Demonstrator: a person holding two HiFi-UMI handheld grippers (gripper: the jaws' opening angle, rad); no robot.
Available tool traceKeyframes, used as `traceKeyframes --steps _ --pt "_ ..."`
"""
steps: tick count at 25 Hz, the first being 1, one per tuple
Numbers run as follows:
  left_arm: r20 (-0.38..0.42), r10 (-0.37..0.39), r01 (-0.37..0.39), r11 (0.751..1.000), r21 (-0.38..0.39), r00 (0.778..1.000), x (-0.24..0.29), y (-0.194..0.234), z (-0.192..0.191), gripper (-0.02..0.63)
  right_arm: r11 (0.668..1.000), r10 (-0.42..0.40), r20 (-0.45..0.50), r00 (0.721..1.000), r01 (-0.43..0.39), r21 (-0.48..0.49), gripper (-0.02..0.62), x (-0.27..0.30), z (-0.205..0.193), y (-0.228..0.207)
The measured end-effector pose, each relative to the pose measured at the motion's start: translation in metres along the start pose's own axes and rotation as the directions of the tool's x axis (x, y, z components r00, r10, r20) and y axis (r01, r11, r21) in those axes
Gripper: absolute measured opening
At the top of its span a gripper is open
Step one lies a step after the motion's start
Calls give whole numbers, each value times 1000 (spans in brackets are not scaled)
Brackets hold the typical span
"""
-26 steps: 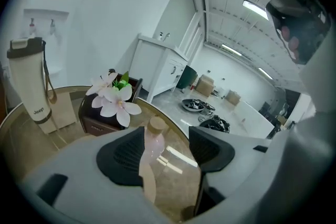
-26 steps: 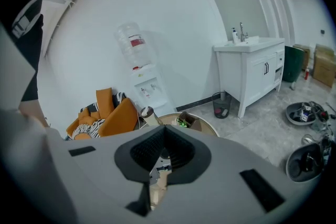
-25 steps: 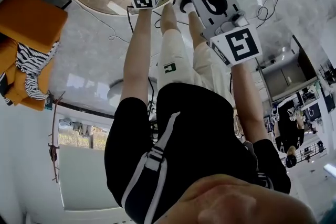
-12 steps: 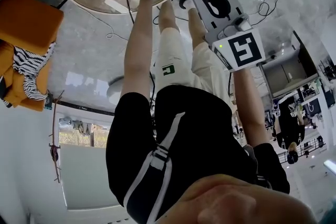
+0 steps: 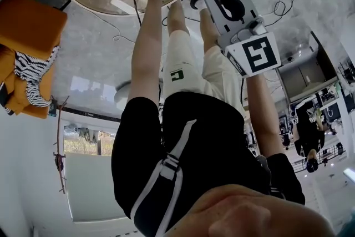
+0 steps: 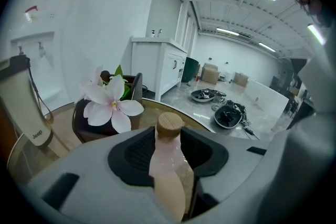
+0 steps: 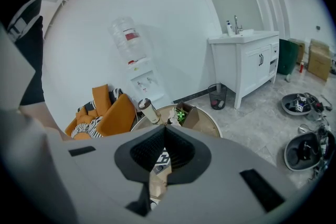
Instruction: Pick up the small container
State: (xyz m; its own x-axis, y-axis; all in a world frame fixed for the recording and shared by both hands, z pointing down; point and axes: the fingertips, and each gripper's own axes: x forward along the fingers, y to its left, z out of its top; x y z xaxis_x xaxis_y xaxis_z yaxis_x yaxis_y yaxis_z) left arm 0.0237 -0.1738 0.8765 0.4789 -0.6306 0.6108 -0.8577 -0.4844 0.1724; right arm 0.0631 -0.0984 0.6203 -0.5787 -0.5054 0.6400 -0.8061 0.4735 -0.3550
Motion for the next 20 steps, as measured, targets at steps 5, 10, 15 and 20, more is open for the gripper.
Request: traceKeyframes --steps 5,10,15,20 --pt "-26 29 -27 997 66 999 2 -1 -1 144 1000 -2 -10 1000 2 5 5 1 -3 -1" --pt "-9 41 -41 996 83 999 5 -2 3 138 1000 -1 -18 1000 1 8 5 2 -5 -3" --pt "-12 33 -32 995 91 999 7 -4 4 140 1000 3 -26 1000 -3 11 5 3 -7 -2" --pt "-10 33 -32 996 84 999 12 -4 7 164 1000 10 -33 999 -9 13 5 3 -8 -1"
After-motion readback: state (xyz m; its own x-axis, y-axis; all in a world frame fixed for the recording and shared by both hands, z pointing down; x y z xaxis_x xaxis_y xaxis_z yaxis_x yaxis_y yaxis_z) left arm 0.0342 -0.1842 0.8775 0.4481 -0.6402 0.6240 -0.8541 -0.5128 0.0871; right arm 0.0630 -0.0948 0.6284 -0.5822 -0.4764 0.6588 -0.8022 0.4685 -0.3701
